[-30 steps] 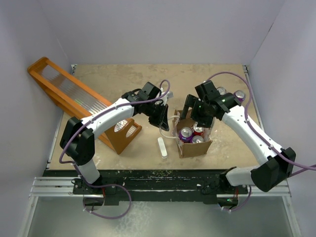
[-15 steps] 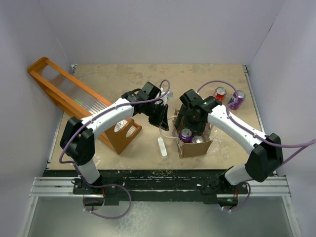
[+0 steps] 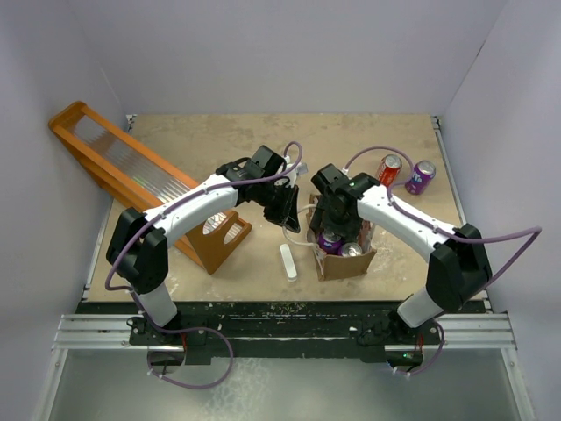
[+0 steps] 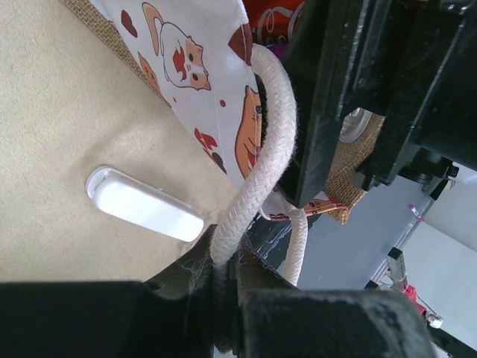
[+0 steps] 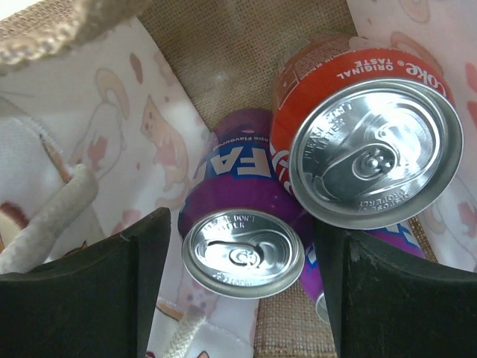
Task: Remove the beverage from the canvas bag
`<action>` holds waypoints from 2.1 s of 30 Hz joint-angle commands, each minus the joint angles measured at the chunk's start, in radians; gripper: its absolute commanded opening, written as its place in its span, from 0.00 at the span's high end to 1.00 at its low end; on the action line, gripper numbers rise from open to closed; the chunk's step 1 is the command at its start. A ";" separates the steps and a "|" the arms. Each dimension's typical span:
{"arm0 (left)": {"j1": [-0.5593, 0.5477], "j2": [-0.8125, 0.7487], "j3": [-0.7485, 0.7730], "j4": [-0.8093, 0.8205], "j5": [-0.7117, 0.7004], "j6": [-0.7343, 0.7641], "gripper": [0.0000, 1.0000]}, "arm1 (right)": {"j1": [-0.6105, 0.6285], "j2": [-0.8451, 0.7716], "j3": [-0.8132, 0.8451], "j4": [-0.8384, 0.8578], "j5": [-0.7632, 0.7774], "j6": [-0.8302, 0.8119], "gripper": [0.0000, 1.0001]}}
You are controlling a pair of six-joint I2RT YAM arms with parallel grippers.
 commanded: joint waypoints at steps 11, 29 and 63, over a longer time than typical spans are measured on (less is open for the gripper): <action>0.004 -0.016 0.006 0.005 0.024 0.034 1.00 | 0.026 0.069 -0.061 0.052 0.013 0.015 0.24; 0.004 -0.021 0.002 0.008 0.030 0.033 1.00 | 0.034 -0.050 0.075 -0.039 0.001 0.043 0.79; 0.004 -0.054 -0.009 0.025 -0.003 -0.007 1.00 | 0.032 -0.446 0.339 0.042 0.442 -0.183 1.00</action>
